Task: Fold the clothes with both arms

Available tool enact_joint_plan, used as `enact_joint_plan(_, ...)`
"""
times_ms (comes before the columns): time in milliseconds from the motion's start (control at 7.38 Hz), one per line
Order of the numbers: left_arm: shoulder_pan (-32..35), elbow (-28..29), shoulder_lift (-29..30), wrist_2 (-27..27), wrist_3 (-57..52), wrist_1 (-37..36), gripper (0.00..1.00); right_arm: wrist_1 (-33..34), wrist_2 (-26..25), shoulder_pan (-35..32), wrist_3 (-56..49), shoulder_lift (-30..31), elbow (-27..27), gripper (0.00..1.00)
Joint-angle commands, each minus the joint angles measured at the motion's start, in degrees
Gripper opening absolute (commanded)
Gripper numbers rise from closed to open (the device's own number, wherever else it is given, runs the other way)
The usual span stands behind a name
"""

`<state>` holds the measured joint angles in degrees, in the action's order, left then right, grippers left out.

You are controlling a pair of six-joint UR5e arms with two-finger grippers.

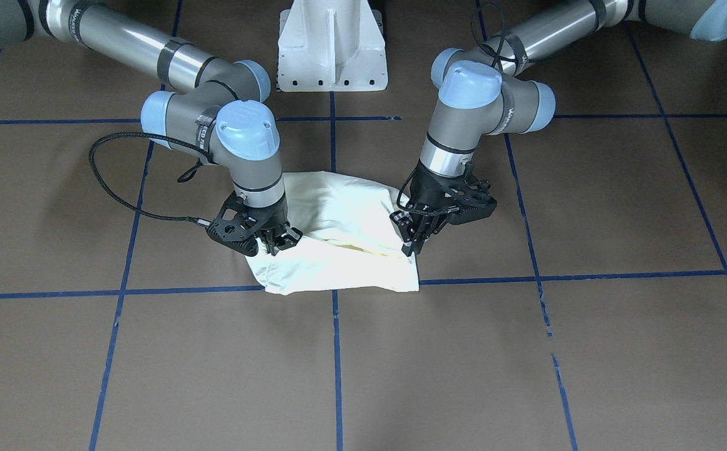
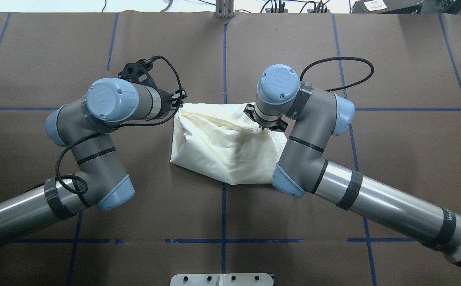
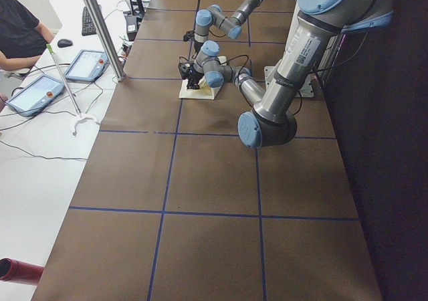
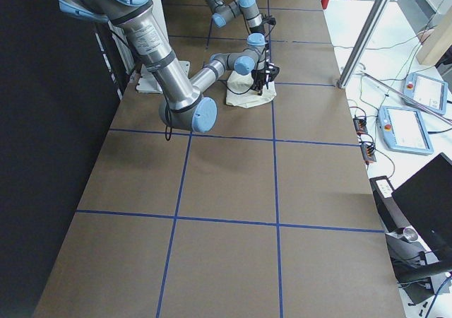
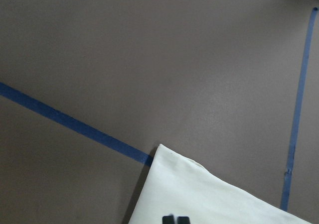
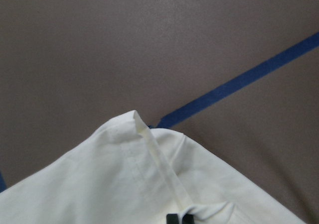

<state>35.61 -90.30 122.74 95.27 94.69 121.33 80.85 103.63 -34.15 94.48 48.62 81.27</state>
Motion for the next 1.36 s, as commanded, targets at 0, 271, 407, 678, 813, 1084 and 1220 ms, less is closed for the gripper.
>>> enact_joint_plan(0, 0.96, -6.6, -6.51, 6.31, -0.03, 4.0, 0.33, -0.08, 0.08, -0.22, 0.09, -0.11, -0.06, 0.03)
enact_joint_plan(271, -0.18, -5.33, -7.61, 6.42, -0.03, 6.36, 0.0, -0.08, 0.16, -0.48, 0.09, -0.19, -0.06, 0.03)
enact_joint_plan(407, -0.62, -4.02, -7.61, 6.42, 0.06, 8.55, 0.0, -0.08, 0.25, -0.48, 0.09, -0.11, -0.06, 0.03)
enact_joint_plan(678, -2.11, 0.64, -7.52, 6.51, 0.67, 18.64, 0.0, -0.08, 0.25, -0.48, 0.09, -0.19, -0.06, 0.03)
enact_joint_plan(813, -3.25, 0.74, -7.43, 6.6, 0.68, 18.77, 0.0, -0.08, 0.25, -0.48, 0.09, -0.19, -0.06, 0.03)
enact_joint_plan(1084, -5.54, 0.74, -7.61, 8.51, 0.68, 18.77, 0.0, -0.17, 0.25, -0.48, 0.35, -0.54, -0.06, 0.03)
enact_joint_plan(1220, -7.12, 0.39, -8.39, 9.4, 0.68, 18.86, 0.0, -0.17, 0.25, -0.48, 0.35, -0.55, 0.03, 0.03)
